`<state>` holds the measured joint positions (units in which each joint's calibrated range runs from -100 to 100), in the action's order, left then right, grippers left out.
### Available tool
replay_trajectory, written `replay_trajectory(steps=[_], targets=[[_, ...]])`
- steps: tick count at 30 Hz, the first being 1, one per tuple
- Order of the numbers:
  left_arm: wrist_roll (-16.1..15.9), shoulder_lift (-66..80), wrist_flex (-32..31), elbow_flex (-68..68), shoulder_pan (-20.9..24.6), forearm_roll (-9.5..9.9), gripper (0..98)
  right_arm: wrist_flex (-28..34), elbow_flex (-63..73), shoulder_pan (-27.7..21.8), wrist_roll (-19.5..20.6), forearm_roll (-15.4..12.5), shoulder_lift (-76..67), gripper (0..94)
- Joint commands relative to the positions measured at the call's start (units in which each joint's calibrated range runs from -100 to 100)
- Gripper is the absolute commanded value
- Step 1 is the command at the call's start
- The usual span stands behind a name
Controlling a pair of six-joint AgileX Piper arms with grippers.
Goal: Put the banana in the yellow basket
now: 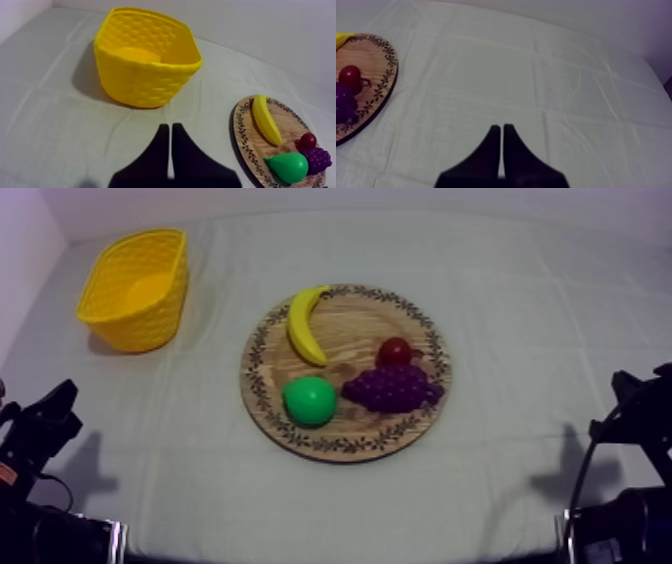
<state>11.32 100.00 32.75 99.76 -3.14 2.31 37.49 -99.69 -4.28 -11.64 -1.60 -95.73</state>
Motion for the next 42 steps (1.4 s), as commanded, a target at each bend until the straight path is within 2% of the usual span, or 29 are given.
replay_trajectory(steps=[1, 14, 19, 24, 32, 37, 42], targets=[[-0.02, 0.0, -0.01, 0.02, 0.0, 0.01, 0.1, 0.01, 0.03, -0.01, -0.01, 0.01, -0.02, 0.3], [-0.02, 0.0, -0.01, 0.02, 0.0, 0.01, 0.1, 0.01, 0.03, -0.01, -0.01, 0.01, -0.02, 0.3], [-1.36, 0.0, -0.01, 0.02, 0.16, 0.01, 0.1, 0.01, 0.03, -0.01, -0.01, 0.01, -0.02, 0.3], [-1.38, 0.0, -0.01, 0.02, 0.32, 0.01, 0.1, 0.01, 0.03, -0.01, -0.01, 0.01, -0.02, 0.3], [-4.54, -0.22, 0.75, -0.17, 0.9, -0.02, 1.0, 0.01, 0.03, -0.01, -0.01, 0.01, -0.02, 0.3], [-1.74, -3.16, 4.55, -5.03, 1.31, 0.19, 0.5, 0.01, 0.03, -0.01, -0.01, 0.01, -0.02, 0.3], [-1.15, -12.23, 4.4, -14.19, 0.71, 0.04, 0.2, 0.01, 0.03, -0.01, -0.01, 0.01, -0.02, 0.3]])
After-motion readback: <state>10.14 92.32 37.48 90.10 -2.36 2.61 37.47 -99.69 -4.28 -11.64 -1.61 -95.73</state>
